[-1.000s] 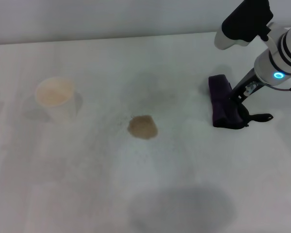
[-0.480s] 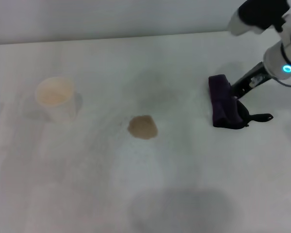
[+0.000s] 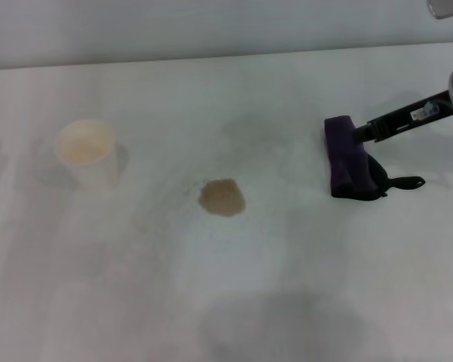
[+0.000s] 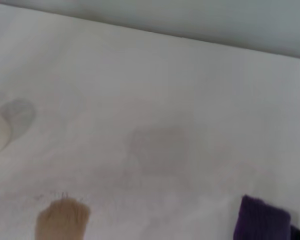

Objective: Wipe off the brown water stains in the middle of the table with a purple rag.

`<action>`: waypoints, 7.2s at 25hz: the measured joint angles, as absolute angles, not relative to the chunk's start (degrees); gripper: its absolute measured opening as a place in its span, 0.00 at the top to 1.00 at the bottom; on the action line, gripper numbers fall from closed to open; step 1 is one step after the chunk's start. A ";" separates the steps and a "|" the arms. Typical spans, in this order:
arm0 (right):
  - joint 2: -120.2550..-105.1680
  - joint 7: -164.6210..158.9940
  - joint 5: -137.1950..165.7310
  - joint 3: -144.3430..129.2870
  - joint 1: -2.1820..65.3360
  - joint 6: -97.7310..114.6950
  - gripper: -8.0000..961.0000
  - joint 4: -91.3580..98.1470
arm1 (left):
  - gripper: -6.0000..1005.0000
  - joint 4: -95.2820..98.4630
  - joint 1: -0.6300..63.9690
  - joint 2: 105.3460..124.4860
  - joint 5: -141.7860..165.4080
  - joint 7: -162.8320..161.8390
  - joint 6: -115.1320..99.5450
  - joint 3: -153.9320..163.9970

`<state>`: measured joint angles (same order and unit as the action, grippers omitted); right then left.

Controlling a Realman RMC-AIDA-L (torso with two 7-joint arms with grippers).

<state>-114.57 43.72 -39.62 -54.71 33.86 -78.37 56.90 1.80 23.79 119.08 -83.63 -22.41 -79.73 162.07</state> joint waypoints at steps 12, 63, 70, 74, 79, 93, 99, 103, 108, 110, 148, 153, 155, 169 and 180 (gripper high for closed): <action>-114.94 43.94 -38.64 -58.62 34.37 -76.96 0.78 55.90 | 0.11 1.85 24.02 118.98 -84.20 -22.41 -79.73 162.07; -115.25 43.17 -30.99 -60.48 39.98 -70.31 0.89 48.13 | 0.11 1.23 23.66 118.98 -86.14 -22.41 -79.21 162.15; -115.37 47.16 -41.06 -74.18 39.89 -74.01 0.89 51.13 | 0.11 1.65 23.71 119.11 -86.04 -22.41 -79.18 162.47; -115.77 49.19 -47.57 -87.31 40.09 -71.78 0.89 52.35 | 0.11 1.82 24.04 119.20 -85.93 -22.55 -79.18 162.64; -115.93 51.93 -54.20 -94.79 41.00 -68.83 0.89 52.36 | 0.11 1.98 24.37 119.20 -85.87 -22.50 -79.19 162.72; -116.11 50.27 -58.82 -108.34 43.21 -57.59 0.90 50.59 | 0.11 2.03 24.80 119.24 -85.47 -22.43 -79.17 162.68; -115.61 50.05 -55.91 -102.20 43.39 -54.19 0.90 46.59 | 0.11 2.03 24.78 119.18 -85.25 -22.41 -79.18 162.68; -115.42 50.08 -51.44 -95.59 43.05 -53.95 0.90 45.71 | 0.11 2.02 24.75 119.10 -85.25 -22.41 -79.19 162.68; -115.50 50.02 -47.72 -89.75 42.81 -53.88 0.90 45.11 | 0.11 1.80 24.70 119.09 -84.67 -22.41 -79.18 162.68; -115.70 50.16 -48.23 -89.40 42.72 -53.83 0.90 45.06 | 0.11 1.68 24.69 119.09 -84.21 -22.41 -78.80 162.68; -114.97 52.93 -44.67 -73.96 28.31 -68.15 0.89 63.29 | 0.11 1.21 24.13 118.90 -84.29 -22.35 -78.14 162.24; -115.14 56.40 -48.82 -72.94 24.79 -71.14 0.89 65.35 | 0.11 1.14 24.09 118.91 -84.29 -22.33 -78.35 162.24; -115.21 57.39 -49.88 -72.93 24.29 -70.85 0.89 64.36 | 0.11 1.14 24.25 118.92 -84.28 -22.32 -78.35 162.24; -115.20 64.74 -59.62 -71.85 22.21 -61.26 0.46 62.08 | 0.11 1.14 23.86 119.01 -84.29 -22.33 -78.54 162.24; -115.05 94.11 -99.00 -61.86 21.88 -63.75 0.19 45.17 | 0.11 1.60 24.23 119.00 -84.09 -22.67 -78.54 162.36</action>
<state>-115.05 94.11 -99.00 -61.86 21.88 -63.76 45.17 1.60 24.23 119.00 -84.09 -22.67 -78.54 162.36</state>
